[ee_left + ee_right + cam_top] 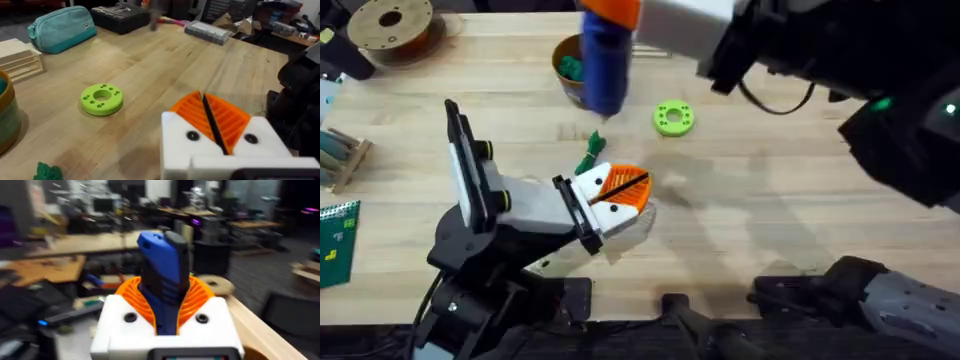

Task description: Pick up the gripper from the table and insert it into the empty holder that is missing its gripper. Then pick up a screw, insert it into the mounting hole, and use the screwdriver to tighten it. Finally, clean up the table by picking up the vegetable and placing it into the bucket.

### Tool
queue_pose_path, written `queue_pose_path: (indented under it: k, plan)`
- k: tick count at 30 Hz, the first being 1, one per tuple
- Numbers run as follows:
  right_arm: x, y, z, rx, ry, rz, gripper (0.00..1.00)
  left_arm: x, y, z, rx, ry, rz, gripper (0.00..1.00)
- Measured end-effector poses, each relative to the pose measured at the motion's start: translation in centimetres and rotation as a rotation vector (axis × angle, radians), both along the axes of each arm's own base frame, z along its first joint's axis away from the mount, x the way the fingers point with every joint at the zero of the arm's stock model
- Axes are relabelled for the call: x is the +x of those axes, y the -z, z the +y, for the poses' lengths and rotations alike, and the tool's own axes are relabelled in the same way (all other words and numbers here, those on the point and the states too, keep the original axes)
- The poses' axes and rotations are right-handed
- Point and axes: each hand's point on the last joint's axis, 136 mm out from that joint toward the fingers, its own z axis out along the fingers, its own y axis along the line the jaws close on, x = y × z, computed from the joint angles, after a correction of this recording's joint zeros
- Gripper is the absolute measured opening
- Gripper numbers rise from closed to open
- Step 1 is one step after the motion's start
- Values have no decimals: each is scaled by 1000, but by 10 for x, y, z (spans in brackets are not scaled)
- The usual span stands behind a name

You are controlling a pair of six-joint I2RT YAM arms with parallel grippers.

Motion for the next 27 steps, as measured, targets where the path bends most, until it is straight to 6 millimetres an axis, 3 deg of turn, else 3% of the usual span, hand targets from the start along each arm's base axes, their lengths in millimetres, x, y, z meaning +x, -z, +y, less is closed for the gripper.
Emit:
queue_pose_path:
  k: [8,12,17,18,27]
  plan:
    - [67,59,-50,-222,239,48,161,0,0,0,0,0,0,97]
    - [103,102,-92,-362,395,125,160,0,0,0,0,0,0,96]
    - [131,140,-142,-522,560,155,158,0,0,0,0,0,0,41]
    - [144,159,-172,-634,658,149,158,0,0,0,0,0,0,12]
    - [164,236,-236,-993,782,202,158,0,0,0,0,0,0,5]
